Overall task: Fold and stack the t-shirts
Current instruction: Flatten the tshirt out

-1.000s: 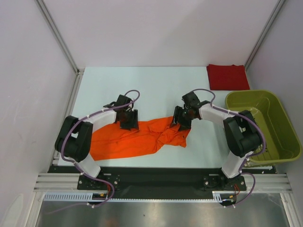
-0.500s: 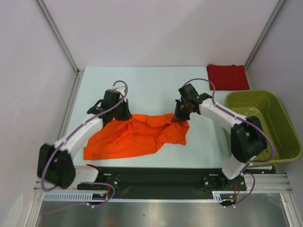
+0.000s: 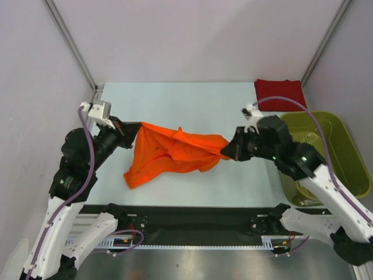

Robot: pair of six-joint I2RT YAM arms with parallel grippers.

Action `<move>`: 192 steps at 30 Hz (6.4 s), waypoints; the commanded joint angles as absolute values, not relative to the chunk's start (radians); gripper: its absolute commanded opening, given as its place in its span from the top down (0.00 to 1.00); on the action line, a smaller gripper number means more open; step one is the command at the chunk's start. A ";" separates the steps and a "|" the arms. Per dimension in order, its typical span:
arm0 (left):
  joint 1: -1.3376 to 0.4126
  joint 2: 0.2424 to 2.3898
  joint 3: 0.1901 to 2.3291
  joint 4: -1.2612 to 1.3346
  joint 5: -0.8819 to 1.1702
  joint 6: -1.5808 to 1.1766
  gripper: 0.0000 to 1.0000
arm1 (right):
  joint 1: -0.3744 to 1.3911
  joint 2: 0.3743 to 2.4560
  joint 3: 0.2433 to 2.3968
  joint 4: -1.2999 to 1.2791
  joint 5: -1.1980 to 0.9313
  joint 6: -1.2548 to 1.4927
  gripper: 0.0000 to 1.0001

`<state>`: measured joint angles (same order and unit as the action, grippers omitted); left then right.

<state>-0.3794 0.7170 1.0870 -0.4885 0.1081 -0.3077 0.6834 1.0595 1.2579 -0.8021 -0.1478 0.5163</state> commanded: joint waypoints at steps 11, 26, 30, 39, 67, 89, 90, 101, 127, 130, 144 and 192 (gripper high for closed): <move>-0.379 1.009 1.430 -0.445 0.159 -0.231 1.00 | 0.543 0.833 1.034 -0.879 -0.112 0.618 0.75; -0.446 0.988 1.370 -0.428 0.379 -0.267 1.00 | 0.684 1.320 1.156 -0.365 -0.433 0.254 0.27; -0.446 0.971 1.451 -0.578 0.376 -0.235 1.00 | 0.684 1.453 1.343 -0.371 -0.431 0.157 0.28; -0.446 0.914 1.485 -0.632 0.408 -0.258 1.00 | 0.729 1.441 1.303 -0.183 -0.655 0.291 0.76; -0.446 0.696 1.700 -0.782 0.195 -0.127 1.00 | 1.089 1.008 1.776 -0.770 0.235 0.351 1.00; -0.445 1.324 1.450 -0.425 -0.112 0.063 1.00 | 0.221 1.495 1.752 -0.755 -0.249 0.281 1.00; -0.445 1.351 1.448 -0.413 -0.141 0.089 1.00 | 0.218 1.556 1.761 -0.756 -0.244 0.272 1.00; -0.306 1.904 1.852 -0.492 -0.356 0.097 1.00 | 0.181 2.104 2.156 -0.726 -0.241 0.314 1.00; -0.219 0.959 0.767 -0.615 0.041 -0.589 0.15 | 0.483 1.445 1.117 -0.649 -0.107 0.543 0.55; -0.199 0.982 0.744 -0.589 0.125 -0.604 0.33 | 0.494 1.437 1.032 -0.575 -0.133 0.594 0.64; -0.176 1.130 0.673 -0.480 0.259 -0.740 0.12 | 0.511 1.681 1.068 -0.549 -0.115 0.618 0.60; -0.178 1.020 0.583 -0.546 0.291 -0.787 0.18 | 0.465 1.284 0.661 -0.330 -0.364 0.684 0.45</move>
<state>-0.1844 1.0321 0.5816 -0.5838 0.2474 -0.7464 0.4763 1.2583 0.6556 -0.5247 -0.3279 0.6079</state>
